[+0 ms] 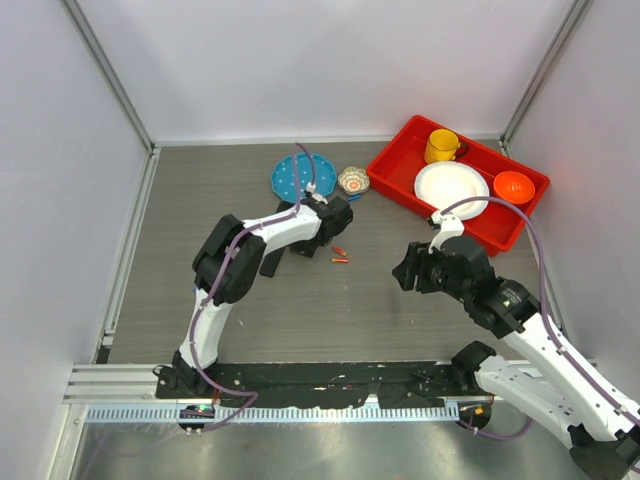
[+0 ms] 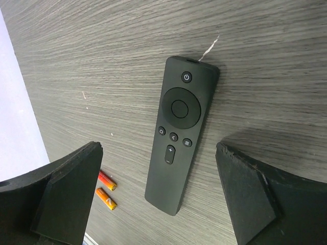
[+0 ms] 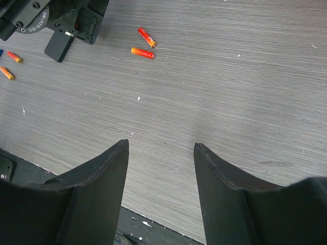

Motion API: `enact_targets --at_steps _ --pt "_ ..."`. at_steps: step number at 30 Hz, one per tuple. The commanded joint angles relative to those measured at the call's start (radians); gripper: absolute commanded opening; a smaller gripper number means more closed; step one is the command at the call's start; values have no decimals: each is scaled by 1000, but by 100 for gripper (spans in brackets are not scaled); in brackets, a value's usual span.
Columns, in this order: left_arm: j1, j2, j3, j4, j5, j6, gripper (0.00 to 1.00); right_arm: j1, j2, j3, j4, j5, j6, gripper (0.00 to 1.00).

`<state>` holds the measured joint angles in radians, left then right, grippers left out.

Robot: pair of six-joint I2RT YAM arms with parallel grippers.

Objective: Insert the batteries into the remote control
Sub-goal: Place the remote control at the center of the board, then reset both arms

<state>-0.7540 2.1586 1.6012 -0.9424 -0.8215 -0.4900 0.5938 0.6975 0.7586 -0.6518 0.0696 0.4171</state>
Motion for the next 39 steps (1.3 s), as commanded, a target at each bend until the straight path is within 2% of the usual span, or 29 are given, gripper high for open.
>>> enact_targets --at_steps 1,6,8,10,11,15,18,22,24,30,34,39 --pt "-13 -19 -20 44 87 -30 98 -2 -18 27 8 21 5 59" --pt "-15 -106 -43 51 116 -42 99 -2 -21 39 -2 27 3 59" --pt "-2 -240 -84 88 159 -50 99 -2 -24 45 -9 32 -1 59" --pt "24 -354 -173 169 232 -59 100 -2 -24 44 -9 39 -5 59" --pt "57 -473 -211 207 325 -64 100 0 -27 39 -6 41 -5 59" --pt "177 -739 -465 454 572 -113 100 -2 -23 19 18 26 5 59" --pt "261 -865 -591 549 685 -165 100 -2 -16 2 43 12 18 59" --pt "324 -904 -658 559 729 -202 100 0 -6 -22 72 -14 35 59" --pt "335 -919 -697 603 771 -219 100 -2 3 -34 87 -24 38 58" --pt "347 -1043 -774 681 782 -329 100 -2 42 -42 119 -18 40 58" --pt "346 -1106 -796 695 785 -407 100 0 59 -54 147 -14 51 58" --pt "346 -1119 -771 642 762 -404 100 0 76 -68 182 -22 72 58"
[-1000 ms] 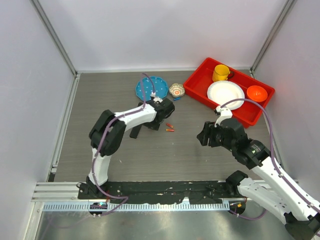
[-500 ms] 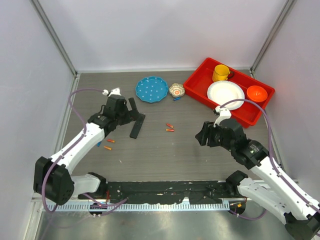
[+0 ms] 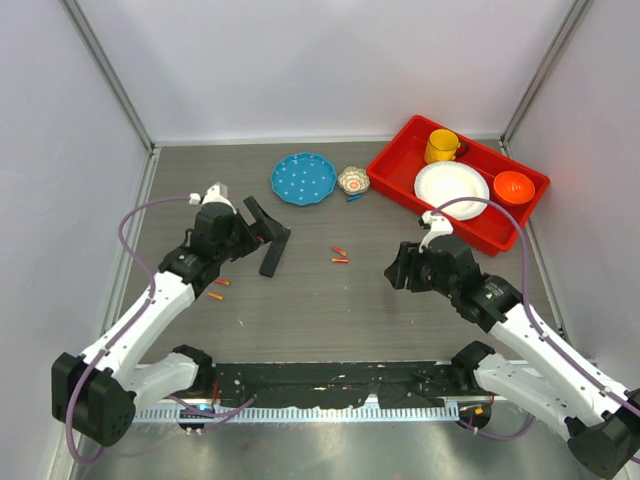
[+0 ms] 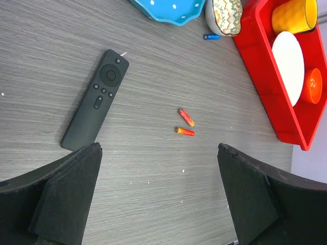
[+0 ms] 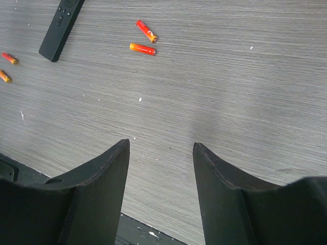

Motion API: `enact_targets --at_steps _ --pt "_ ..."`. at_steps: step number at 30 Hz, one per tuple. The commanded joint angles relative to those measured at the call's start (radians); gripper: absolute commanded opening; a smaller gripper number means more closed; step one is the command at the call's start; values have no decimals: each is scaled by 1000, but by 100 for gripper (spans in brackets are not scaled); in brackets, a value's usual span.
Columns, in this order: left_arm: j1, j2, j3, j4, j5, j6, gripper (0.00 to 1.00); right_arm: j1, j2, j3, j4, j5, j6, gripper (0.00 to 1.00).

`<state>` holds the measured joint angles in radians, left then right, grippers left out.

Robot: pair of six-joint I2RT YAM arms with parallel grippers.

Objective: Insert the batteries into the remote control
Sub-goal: Reset both arms

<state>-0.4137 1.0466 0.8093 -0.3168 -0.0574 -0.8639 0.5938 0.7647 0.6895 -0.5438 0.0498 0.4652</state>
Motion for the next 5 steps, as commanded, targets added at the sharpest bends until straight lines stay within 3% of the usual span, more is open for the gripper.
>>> enact_targets --at_steps 1,5 --pt "6 -7 19 16 4 -24 100 -2 16 2 76 -2 24 58" --pt "6 13 11 16 13 -32 100 0 22 13 77 2 24 58"
